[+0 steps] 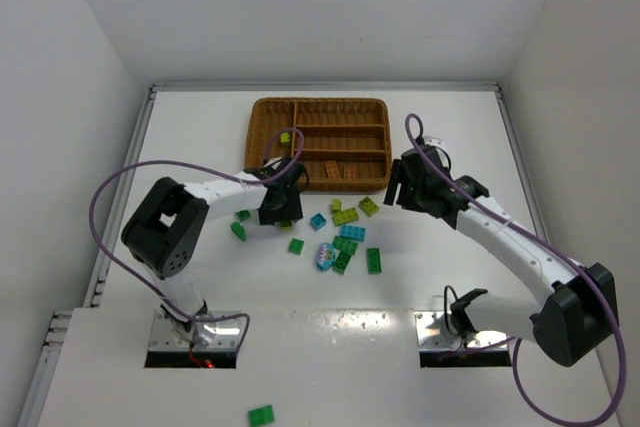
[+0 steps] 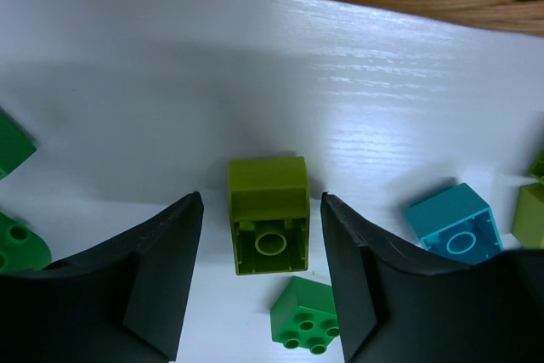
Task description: Sort the legos into containers by color
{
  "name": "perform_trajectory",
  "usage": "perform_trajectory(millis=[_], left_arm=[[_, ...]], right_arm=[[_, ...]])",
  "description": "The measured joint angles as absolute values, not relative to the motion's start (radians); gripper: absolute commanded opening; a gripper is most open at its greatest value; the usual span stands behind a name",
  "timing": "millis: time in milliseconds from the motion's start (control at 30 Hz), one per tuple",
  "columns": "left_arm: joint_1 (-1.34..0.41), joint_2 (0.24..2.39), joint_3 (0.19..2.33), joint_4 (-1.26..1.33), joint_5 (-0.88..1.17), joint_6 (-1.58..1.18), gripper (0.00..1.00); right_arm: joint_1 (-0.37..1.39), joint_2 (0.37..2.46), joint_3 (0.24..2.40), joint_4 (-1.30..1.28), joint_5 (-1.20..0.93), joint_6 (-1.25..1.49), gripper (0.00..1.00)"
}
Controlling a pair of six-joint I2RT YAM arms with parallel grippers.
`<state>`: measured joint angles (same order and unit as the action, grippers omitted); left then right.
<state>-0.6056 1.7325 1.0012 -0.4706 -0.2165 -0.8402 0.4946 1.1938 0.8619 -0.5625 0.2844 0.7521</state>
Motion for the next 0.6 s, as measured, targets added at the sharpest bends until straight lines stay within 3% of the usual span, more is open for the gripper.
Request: perform_trajectory(millis=[133, 233, 600], left_arm=[[-0.607, 1.729, 0.999, -0.473, -0.215, -0.851, 0.41], [-0.608, 1.725, 1.005, -0.501, -0.224, -0.850, 0.32], [-0.477, 1.676, 1.259, -0.599, -0.272, -0.748, 0.26]], right_arm=[[0.495, 1.194, 0.862, -0.562, 0.284, 0.752, 0.70], [0.495, 1.194, 0.862, -0.563, 0.284, 0.752, 0.70], [0.495, 1.189, 0.855, -0.562, 0.284, 0.752, 0.70]])
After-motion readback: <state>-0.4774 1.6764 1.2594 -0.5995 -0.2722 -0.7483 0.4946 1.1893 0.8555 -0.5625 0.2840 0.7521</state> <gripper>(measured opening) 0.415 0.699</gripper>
